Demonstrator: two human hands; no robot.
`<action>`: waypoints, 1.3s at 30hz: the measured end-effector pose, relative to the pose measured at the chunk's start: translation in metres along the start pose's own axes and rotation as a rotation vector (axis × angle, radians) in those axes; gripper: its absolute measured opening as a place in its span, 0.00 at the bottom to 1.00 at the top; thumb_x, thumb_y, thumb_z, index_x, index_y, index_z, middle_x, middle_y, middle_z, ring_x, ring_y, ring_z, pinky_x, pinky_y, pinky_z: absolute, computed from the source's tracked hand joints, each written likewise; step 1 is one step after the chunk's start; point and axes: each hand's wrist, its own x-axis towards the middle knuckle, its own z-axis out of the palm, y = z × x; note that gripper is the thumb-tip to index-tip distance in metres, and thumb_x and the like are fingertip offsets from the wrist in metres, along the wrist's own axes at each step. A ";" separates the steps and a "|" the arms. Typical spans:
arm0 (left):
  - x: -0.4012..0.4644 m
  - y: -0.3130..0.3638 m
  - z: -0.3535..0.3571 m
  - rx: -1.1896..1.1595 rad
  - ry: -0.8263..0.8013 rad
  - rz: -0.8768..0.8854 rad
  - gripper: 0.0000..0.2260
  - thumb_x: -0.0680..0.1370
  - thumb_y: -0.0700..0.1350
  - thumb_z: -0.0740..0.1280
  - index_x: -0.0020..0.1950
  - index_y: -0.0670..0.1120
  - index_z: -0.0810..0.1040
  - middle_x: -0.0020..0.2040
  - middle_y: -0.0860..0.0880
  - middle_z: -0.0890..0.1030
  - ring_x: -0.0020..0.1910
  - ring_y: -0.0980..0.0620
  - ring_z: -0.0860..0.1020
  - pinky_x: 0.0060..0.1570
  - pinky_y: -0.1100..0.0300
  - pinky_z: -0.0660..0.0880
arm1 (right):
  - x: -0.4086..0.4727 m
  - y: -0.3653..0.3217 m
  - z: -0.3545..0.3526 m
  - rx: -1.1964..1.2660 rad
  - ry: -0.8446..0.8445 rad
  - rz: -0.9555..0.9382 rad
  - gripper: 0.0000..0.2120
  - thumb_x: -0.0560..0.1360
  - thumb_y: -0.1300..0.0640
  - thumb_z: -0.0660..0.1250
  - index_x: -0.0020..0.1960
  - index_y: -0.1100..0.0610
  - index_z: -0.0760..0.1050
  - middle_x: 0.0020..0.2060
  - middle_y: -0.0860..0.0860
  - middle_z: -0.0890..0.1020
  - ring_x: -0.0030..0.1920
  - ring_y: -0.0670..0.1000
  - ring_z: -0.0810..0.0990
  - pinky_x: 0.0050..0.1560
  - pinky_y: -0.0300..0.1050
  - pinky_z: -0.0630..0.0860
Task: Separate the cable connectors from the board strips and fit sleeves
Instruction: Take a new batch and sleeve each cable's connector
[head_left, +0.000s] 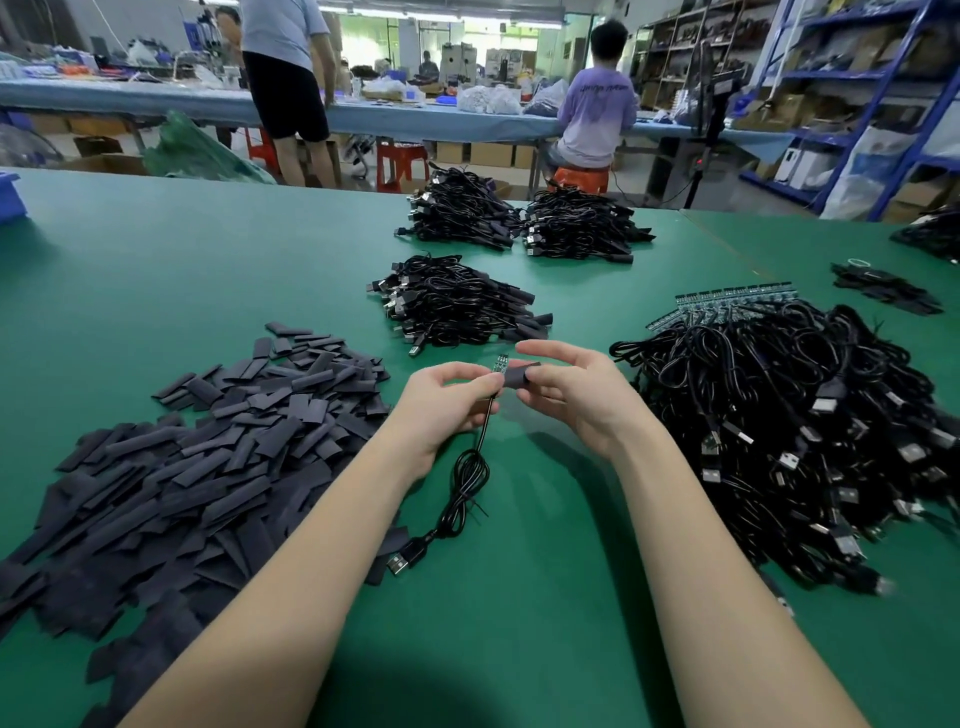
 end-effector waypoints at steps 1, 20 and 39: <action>0.000 0.000 0.001 0.015 -0.001 -0.004 0.03 0.78 0.41 0.73 0.51 0.44 0.81 0.38 0.47 0.82 0.36 0.54 0.81 0.37 0.65 0.76 | -0.001 -0.001 -0.001 -0.032 -0.006 -0.023 0.13 0.79 0.73 0.63 0.56 0.60 0.80 0.49 0.57 0.87 0.41 0.49 0.85 0.46 0.39 0.83; -0.005 0.018 -0.006 -0.163 -0.255 -0.145 0.02 0.79 0.45 0.70 0.49 0.48 0.82 0.38 0.55 0.83 0.33 0.59 0.79 0.40 0.62 0.68 | -0.005 0.005 -0.001 0.117 0.024 -0.288 0.09 0.73 0.64 0.76 0.53 0.61 0.85 0.43 0.52 0.87 0.44 0.47 0.83 0.50 0.37 0.80; -0.010 0.032 -0.023 -0.044 -0.450 -0.078 0.11 0.71 0.40 0.74 0.47 0.47 0.75 0.40 0.47 0.84 0.37 0.56 0.80 0.37 0.68 0.76 | -0.014 -0.008 -0.016 0.076 -0.217 -0.145 0.09 0.66 0.57 0.77 0.46 0.55 0.89 0.45 0.54 0.87 0.37 0.45 0.81 0.44 0.35 0.79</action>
